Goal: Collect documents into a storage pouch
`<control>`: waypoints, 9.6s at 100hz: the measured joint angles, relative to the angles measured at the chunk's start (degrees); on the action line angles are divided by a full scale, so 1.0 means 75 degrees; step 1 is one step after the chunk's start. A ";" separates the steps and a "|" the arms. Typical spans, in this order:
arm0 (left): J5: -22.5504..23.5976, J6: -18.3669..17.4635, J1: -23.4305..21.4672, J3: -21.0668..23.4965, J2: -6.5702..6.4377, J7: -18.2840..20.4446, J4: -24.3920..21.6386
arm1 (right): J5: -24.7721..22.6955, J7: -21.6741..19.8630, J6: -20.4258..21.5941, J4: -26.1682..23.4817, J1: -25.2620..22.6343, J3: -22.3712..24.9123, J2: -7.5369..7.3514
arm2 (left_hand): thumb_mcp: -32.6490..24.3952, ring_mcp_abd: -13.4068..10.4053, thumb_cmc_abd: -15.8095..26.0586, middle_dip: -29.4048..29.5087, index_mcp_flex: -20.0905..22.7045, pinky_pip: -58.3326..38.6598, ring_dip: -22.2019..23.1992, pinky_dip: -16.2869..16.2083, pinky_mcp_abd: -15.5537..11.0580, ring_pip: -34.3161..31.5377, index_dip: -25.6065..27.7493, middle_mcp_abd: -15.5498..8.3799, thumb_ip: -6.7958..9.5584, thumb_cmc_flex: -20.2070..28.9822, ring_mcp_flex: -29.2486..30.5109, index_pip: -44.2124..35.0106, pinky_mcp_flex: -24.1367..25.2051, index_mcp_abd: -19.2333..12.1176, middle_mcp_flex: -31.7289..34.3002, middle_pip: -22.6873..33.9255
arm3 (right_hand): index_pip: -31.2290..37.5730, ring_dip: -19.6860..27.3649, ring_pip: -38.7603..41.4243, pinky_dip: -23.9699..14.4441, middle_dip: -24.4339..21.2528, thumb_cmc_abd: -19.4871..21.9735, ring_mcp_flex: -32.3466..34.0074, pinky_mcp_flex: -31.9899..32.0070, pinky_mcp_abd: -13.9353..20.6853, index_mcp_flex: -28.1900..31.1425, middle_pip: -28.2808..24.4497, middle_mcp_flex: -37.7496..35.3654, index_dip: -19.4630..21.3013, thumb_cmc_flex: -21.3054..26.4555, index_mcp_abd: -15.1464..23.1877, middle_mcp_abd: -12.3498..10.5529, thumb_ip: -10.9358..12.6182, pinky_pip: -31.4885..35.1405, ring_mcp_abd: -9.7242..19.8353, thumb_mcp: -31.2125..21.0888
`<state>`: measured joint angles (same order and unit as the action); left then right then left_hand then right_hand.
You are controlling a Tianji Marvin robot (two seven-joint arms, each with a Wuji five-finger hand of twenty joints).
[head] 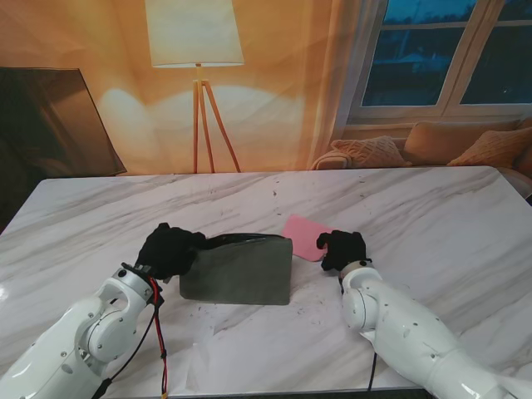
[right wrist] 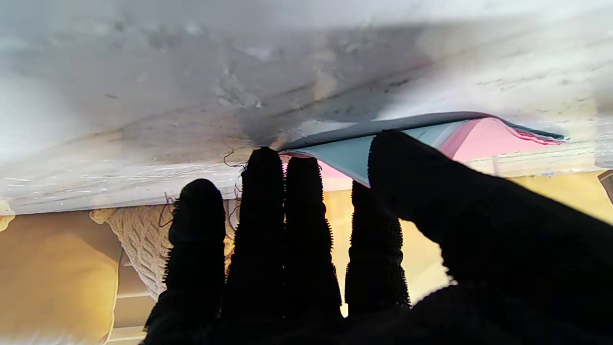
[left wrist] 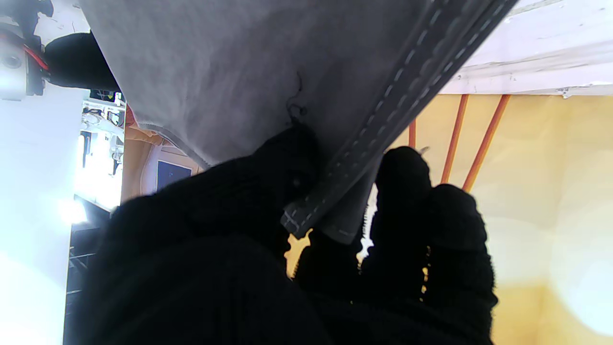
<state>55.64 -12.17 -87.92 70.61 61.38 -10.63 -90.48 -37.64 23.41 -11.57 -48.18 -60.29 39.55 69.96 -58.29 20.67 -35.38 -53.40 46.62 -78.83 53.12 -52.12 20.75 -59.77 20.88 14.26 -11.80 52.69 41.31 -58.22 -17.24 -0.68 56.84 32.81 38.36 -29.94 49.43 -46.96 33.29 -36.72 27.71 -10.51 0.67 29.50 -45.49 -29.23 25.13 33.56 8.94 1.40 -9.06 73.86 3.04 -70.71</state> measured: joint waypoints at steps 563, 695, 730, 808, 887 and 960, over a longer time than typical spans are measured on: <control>-0.3571 -0.0004 0.1200 -0.1655 0.0853 -0.1000 0.1513 | 0.2965 0.0003 0.3180 -0.5692 -0.2585 0.3137 0.0171 | 0.1297 -0.0001 0.0547 0.0124 0.0276 0.0640 -0.0211 0.0703 -0.0012 0.1404 0.2607 -0.0298 -0.0133 0.1162 -0.0243 0.0283 0.0854 -0.0562 -0.0328 -0.0867 | 0.1717 0.0081 -0.0610 0.0380 0.0806 0.1403 0.2750 -0.0247 -0.0174 0.2016 0.0138 -0.4703 0.1670 0.0682 0.0194 -0.0742 -0.0833 -0.1165 0.0123 0.2301; -0.3481 0.0232 0.0965 -0.1501 0.0916 -0.1320 0.1338 | 0.3733 0.0192 0.3181 -0.5288 -0.3256 0.3388 0.0282 | 0.1255 -0.0001 0.0547 0.0124 0.0392 0.0640 -0.0204 0.0757 -0.0012 0.1399 0.2719 -0.0298 -0.0129 0.1250 -0.0243 0.0167 0.0924 -0.0594 -0.0324 -0.0867 | 0.1751 0.0122 -0.1559 0.0435 0.0631 0.0445 0.2594 -0.0044 -0.0173 0.2215 0.1204 -0.4554 0.1725 0.0679 0.0323 -0.1054 -0.0909 -0.1697 0.0352 0.1666; -0.4095 0.0319 0.0954 -0.1463 0.0922 -0.0931 0.1215 | 0.3849 0.0649 0.3174 -0.5272 -0.3105 0.3242 0.0400 | 0.1211 -0.0001 0.0553 0.0112 0.0388 0.0638 -0.0075 0.0757 -0.0012 0.1064 0.2731 -0.0187 -0.0124 0.1311 -0.0243 0.0171 0.0929 -0.0559 -0.0323 -0.0606 | 0.1936 0.0124 -0.1564 0.0436 0.0631 -0.0120 0.2595 -0.0239 -0.0173 0.2300 0.1208 -0.4554 0.1781 0.0682 0.0323 -0.1155 -0.0909 -0.1546 0.0354 0.1125; -0.4679 0.0442 0.0795 -0.1399 0.1039 -0.0953 0.1038 | 0.4906 0.0788 0.3007 -0.5586 -0.3295 0.3184 0.0604 | 0.1210 -0.0001 0.0553 0.0029 0.0383 0.0611 -0.0045 0.0731 0.0004 0.0738 0.2697 -0.0005 -0.0123 0.1387 -0.0239 0.0187 0.0929 -0.0485 -0.0201 -0.0573 | 0.2046 0.0125 -0.1564 0.0457 0.0551 -0.0541 0.2601 -0.0374 -0.0072 0.2375 0.1086 -0.4554 0.1876 0.0735 0.0512 -0.1232 -0.0924 -0.1453 0.0468 0.0846; -0.4975 0.0485 0.0754 -0.1374 0.1071 -0.0850 0.0969 | 0.5650 0.0763 0.2781 -0.6012 -0.3563 0.3254 0.0628 | 0.1210 0.0001 0.0553 0.0027 0.0472 0.0614 -0.0061 0.0655 0.0035 0.0713 0.2893 0.0018 -0.0123 0.1395 -0.0237 0.0194 0.0930 -0.0485 -0.0194 -0.0566 | 0.2046 0.0125 -0.1564 0.0504 0.0476 -0.0632 0.2610 -0.0415 -0.0069 0.2403 0.1030 -0.4553 0.1979 0.0747 0.0537 -0.1253 -0.0930 -0.1453 0.0475 0.0768; -0.5206 0.0530 0.0646 -0.1278 0.1127 -0.1027 0.0918 | 0.5921 0.0666 0.2477 -0.6035 -0.3573 0.3257 0.0699 | 0.1210 0.0002 0.0553 0.0026 0.0475 0.0616 -0.0050 0.0648 0.0042 0.0651 0.2939 0.0093 -0.0123 0.1417 -0.0236 0.0199 0.0929 -0.0483 -0.0192 -0.0496 | 0.2046 0.0125 -0.1564 0.0559 0.0484 -0.0830 0.2611 -0.0420 -0.0067 0.2478 0.1017 -0.4553 0.2128 0.0757 0.0572 -0.1294 -0.0931 -0.1453 0.0546 0.0614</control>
<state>16.59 -8.20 -83.07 61.03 69.84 -18.33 -83.59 6.77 28.40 7.01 -93.43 -87.09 63.98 75.20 -49.21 20.68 -31.23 -53.20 50.18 -74.21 52.75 -47.26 21.06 -54.89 42.92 14.96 -12.72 63.31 39.54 -56.73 -10.27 -4.31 55.39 29.09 53.70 -29.00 37.70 -42.77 36.93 -42.94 47.29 -13.66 0.16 48.08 -37.86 -63.38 41.09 39.23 13.23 -8.30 -16.05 62.96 7.14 -66.10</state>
